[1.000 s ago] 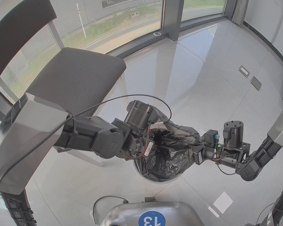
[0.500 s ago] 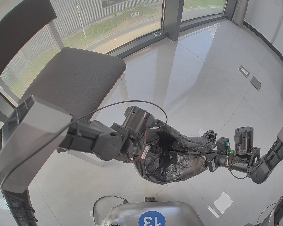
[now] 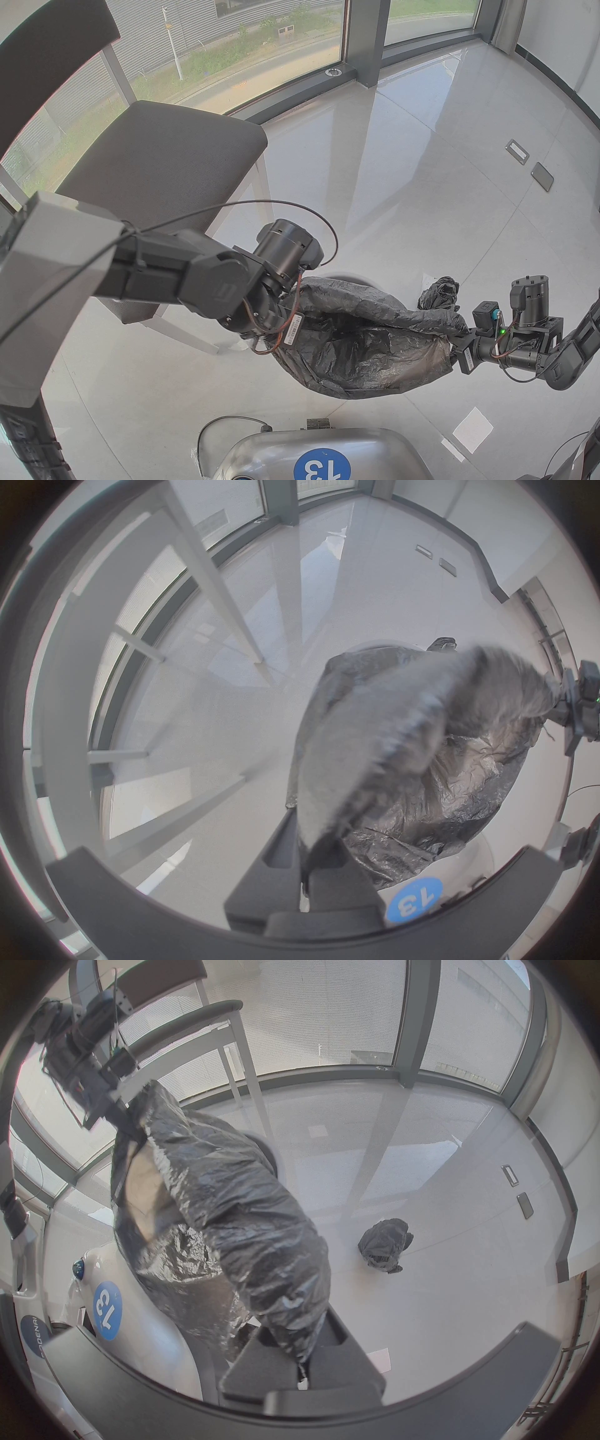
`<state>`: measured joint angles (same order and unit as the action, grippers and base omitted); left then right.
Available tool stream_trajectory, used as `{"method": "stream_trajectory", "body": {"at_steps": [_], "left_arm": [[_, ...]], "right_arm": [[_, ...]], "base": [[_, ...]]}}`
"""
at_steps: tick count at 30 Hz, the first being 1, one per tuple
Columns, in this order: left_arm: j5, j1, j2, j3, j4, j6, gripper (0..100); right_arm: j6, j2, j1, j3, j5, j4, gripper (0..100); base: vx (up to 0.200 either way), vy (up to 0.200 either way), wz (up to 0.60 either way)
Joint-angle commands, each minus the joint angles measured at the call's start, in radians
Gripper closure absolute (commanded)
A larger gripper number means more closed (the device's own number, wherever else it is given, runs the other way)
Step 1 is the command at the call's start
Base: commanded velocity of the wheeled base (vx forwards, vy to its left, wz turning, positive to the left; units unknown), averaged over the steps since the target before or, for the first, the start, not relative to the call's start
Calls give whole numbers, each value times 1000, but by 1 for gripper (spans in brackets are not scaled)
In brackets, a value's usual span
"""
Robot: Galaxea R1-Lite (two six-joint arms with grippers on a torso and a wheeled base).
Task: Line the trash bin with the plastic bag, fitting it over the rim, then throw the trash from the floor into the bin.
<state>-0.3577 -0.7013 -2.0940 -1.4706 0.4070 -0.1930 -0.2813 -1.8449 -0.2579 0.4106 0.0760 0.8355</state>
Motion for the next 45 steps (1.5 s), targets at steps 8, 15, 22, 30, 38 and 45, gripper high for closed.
{"method": "stream_trajectory", "body": {"at_steps": [8, 15, 22, 30, 38, 45], "left_arm": [[26, -41, 101, 18, 98, -77, 100], [45, -61, -9, 1, 21, -89, 100], [45, -3, -92, -59, -19, -86, 100], [40, 108, -121, -91, -24, -88, 100], [42, 129, -139, -115, -27, -121, 100], [45, 75, -158, -191, -17, -209, 100]], "right_arm": [[-29, 41, -21, -38, -1, -59, 100], [-29, -47, -26, -23, -1, -55, 100], [-29, -120, -12, 119, -1, -59, 100], [-15, -221, 20, 304, 1, -98, 100], [-3, -287, 17, 399, -1, -122, 100], [20, -293, -4, 453, -1, -124, 100]], "base": [[0, 0, 0], [0, 0, 0], [0, 0, 0], [0, 0, 0], [0, 0, 0], [0, 0, 0]]}}
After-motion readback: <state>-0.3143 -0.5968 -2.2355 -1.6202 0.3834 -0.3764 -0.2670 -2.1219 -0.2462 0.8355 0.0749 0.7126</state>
